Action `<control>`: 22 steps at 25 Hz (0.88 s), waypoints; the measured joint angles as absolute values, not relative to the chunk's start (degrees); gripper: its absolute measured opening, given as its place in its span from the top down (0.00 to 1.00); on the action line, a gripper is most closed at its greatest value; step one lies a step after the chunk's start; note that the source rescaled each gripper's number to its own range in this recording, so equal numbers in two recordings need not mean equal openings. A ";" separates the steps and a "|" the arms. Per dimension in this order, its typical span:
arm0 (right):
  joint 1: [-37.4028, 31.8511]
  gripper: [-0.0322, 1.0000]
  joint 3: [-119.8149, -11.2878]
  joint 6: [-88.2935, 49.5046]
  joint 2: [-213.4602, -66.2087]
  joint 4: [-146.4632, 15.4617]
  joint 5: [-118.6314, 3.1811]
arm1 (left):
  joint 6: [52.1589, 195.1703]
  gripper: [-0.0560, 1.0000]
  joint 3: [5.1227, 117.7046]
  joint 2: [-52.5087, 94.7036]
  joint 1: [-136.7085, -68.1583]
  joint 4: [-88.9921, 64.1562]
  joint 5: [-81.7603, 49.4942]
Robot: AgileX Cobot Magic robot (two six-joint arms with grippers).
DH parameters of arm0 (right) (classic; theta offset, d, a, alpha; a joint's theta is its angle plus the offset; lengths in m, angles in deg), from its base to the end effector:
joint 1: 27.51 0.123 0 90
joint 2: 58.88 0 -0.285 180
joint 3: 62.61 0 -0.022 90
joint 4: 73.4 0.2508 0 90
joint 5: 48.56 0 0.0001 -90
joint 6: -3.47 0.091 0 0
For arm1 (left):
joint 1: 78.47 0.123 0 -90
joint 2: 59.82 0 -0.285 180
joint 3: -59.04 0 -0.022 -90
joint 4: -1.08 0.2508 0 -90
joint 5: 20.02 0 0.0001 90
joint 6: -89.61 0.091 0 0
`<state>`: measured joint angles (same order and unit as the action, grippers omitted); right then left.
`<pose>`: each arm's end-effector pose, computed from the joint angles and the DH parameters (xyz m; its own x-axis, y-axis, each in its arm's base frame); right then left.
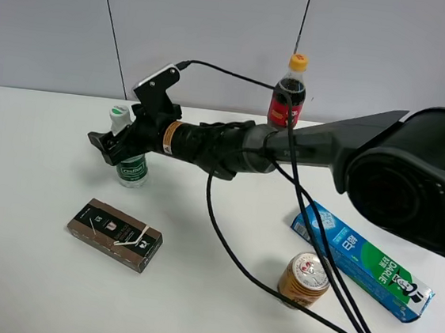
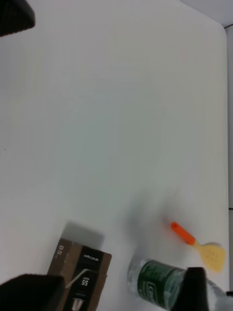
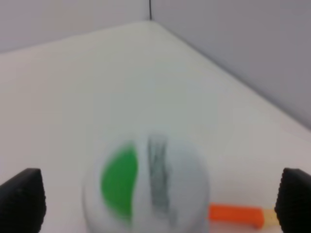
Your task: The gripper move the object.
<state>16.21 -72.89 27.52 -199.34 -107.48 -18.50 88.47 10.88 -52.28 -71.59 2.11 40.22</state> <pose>0.3511 0.3710 0.1374 -0.0864 -0.2283 -0.9697 -0.8744 0.4838 -0.0360 -0.0061 0.0007 0.2800 -0.4327 -0.0633 -0.8993 -0.1385 0.9904 -0.0030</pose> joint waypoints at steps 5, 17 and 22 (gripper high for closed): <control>16.21 0.06 -72.89 32.54 -193.52 -111.72 -21.23 | 88.47 0.00 10.88 -52.28 -71.59 2.11 40.22; 16.21 0.06 -72.89 47.42 -172.39 -113.67 -45.43 | 88.47 0.00 10.88 -52.28 -71.59 2.11 40.22; 16.32 0.06 -72.89 44.75 -165.60 -110.12 -52.12 | 88.47 0.00 10.88 -52.28 -71.59 2.11 40.22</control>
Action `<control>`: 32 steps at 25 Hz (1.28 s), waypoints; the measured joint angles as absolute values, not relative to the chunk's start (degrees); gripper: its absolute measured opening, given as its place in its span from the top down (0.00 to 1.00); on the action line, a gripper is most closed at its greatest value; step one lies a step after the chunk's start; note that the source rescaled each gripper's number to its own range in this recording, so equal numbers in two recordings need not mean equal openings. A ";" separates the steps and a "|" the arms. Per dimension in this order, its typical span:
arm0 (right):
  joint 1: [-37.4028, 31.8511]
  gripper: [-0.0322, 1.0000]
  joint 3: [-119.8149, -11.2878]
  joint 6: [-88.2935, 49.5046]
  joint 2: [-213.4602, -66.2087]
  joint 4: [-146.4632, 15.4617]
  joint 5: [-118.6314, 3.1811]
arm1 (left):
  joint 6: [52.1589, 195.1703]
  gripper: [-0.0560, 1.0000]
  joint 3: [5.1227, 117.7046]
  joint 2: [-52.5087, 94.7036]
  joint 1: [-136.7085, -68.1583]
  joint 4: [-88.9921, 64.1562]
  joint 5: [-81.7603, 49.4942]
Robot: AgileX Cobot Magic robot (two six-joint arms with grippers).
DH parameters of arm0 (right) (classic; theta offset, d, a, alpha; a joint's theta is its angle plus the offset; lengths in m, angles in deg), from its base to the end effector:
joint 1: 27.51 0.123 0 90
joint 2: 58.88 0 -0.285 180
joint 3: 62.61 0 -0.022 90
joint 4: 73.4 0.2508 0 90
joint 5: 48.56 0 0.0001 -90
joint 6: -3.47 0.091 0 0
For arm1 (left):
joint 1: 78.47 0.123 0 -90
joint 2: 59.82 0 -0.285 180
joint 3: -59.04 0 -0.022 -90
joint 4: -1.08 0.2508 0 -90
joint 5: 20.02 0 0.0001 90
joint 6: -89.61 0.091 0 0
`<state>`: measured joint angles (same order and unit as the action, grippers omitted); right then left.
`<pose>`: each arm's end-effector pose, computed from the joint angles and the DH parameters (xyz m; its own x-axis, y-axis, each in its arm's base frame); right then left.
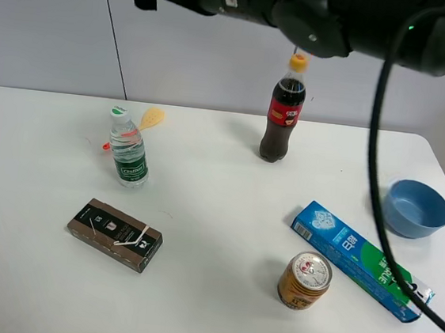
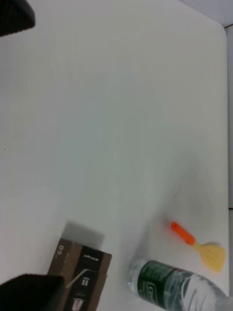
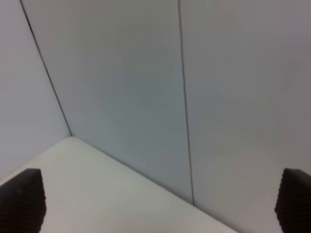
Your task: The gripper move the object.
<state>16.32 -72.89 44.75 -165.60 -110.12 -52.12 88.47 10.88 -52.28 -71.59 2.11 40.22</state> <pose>0.3078 0.2907 0.3749 -0.1697 -0.0515 -0.9842 -0.6541 0.7529 0.0734 -0.0061 0.0007 0.2800 -0.4327 -0.0633 -0.8993 -0.1385 0.9904 -0.0030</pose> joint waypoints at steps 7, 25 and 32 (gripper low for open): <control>18.97 0.08 -73.02 15.25 -156.80 -85.61 -70.76 | 88.47 0.00 10.88 -52.28 -71.59 2.11 40.22; -1.06 0.11 -73.07 -10.07 -148.43 -71.90 -118.01 | 88.47 0.00 10.88 -52.28 -71.59 2.11 40.22; -16.86 0.11 -73.07 -7.87 -144.63 -72.32 -118.02 | 88.47 0.00 10.88 -52.28 -71.59 2.11 40.22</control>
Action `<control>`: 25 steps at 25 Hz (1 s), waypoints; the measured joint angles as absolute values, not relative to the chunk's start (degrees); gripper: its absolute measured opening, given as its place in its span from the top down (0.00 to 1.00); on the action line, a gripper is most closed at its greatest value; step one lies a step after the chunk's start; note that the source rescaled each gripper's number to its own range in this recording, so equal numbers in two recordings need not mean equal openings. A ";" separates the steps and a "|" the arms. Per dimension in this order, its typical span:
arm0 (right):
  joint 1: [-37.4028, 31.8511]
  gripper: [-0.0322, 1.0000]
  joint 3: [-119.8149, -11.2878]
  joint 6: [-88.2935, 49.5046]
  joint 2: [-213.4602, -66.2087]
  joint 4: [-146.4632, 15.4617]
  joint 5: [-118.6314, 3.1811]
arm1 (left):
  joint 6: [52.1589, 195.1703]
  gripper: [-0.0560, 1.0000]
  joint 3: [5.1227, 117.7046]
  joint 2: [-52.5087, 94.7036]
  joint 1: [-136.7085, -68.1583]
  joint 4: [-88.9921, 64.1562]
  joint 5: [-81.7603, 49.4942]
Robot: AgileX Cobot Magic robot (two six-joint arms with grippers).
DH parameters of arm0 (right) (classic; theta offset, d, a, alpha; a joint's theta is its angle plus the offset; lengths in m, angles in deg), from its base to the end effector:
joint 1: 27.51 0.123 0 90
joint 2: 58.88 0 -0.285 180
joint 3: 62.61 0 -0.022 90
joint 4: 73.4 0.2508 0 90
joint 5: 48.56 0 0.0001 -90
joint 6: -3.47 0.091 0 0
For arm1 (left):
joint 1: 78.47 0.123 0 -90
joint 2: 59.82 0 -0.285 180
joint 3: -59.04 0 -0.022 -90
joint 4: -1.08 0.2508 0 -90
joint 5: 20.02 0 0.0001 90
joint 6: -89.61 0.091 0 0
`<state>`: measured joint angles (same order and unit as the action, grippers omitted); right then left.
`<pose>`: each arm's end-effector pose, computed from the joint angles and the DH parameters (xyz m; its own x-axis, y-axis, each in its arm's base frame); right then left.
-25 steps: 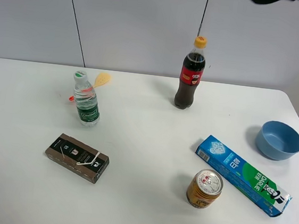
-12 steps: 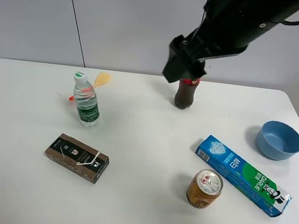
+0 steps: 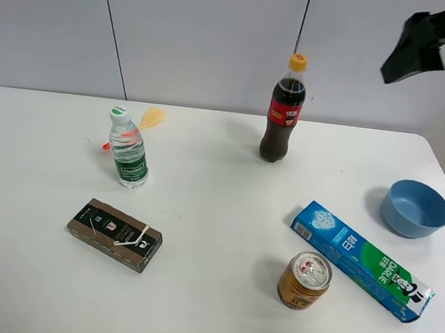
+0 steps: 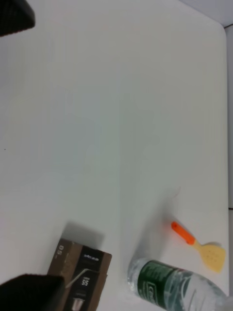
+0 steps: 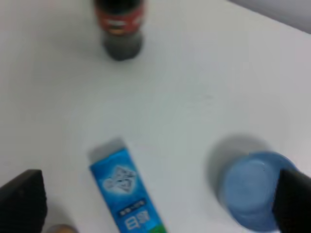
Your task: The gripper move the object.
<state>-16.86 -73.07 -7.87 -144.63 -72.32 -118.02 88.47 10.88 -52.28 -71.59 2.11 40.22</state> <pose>0.2634 0.0512 0.4178 -0.7509 -0.3346 -0.5694 -0.3438 0.9342 -0.0956 -0.0061 0.0007 0.2800 -0.4327 -0.0633 -0.8993 -0.1385 0.9904 -0.0030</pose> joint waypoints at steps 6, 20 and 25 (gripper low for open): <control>-30.35 0.12 -73.07 -7.05 -139.00 -72.43 -118.07 | 88.47 0.00 10.88 -52.28 -71.59 2.11 40.22; -37.93 0.12 -68.97 -6.95 -114.61 -69.47 -118.05 | 88.47 0.00 10.88 -52.28 -71.59 2.11 40.22; -36.72 0.12 -55.06 -11.68 -100.56 -66.36 -115.39 | 88.47 0.00 10.88 -52.28 -71.59 2.11 40.22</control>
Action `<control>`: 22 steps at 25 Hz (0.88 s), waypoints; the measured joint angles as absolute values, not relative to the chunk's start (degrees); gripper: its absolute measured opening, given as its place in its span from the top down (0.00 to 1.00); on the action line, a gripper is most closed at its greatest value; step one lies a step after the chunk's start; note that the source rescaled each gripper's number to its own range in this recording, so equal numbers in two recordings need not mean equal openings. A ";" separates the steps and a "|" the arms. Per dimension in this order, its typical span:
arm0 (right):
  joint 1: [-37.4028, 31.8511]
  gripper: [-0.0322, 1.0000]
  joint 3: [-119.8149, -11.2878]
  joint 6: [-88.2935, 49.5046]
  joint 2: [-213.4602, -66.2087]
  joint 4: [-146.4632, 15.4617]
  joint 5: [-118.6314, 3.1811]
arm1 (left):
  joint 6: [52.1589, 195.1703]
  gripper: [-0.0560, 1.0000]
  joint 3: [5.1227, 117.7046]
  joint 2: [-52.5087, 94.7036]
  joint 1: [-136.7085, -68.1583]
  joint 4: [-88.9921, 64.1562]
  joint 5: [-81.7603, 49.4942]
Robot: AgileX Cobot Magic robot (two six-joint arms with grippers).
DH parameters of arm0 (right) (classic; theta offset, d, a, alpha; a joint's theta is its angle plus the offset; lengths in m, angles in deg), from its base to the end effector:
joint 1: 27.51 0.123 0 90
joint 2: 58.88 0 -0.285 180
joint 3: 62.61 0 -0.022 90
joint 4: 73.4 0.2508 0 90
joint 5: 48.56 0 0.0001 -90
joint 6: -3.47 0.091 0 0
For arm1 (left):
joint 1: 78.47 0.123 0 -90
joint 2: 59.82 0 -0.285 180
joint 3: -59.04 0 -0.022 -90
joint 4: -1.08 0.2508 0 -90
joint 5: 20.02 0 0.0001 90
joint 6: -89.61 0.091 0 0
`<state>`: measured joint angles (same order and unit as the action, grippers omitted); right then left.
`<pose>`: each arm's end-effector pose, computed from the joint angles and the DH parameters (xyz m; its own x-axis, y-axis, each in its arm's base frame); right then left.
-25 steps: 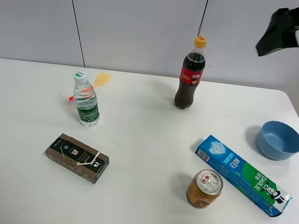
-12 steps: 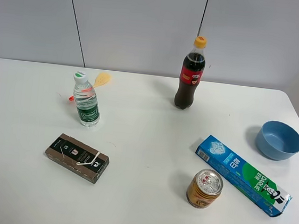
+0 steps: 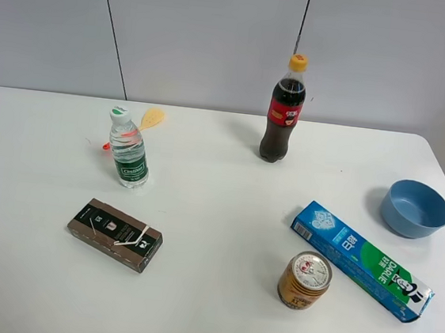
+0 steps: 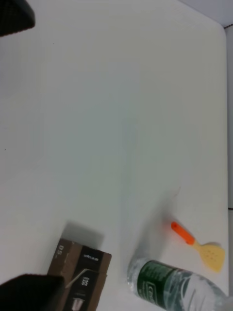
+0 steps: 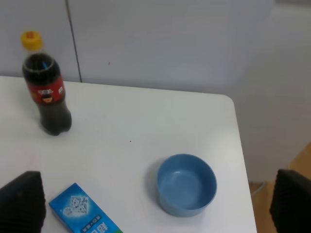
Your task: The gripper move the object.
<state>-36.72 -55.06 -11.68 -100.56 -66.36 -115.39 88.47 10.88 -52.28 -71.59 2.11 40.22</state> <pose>0.0451 0.0031 0.4534 -0.4338 -0.1453 -0.8892 -0.0347 0.9889 -0.1446 -0.0061 0.0007 0.2800 -0.4327 -0.0633 -0.8993 -0.1385 0.9904 -0.0030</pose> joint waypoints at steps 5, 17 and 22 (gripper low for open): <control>-34.98 0.12 -40.88 -12.01 -86.40 -67.08 -109.53 | 88.47 0.00 10.88 -52.28 -71.59 2.11 40.22; -34.25 0.12 -22.33 -3.26 -66.55 -68.25 -108.03 | 88.47 0.00 10.88 -52.28 -71.59 2.11 40.22; -34.14 0.12 -18.56 0.06 -66.55 -68.31 -110.31 | 88.47 0.00 10.88 -52.28 -71.59 2.11 40.22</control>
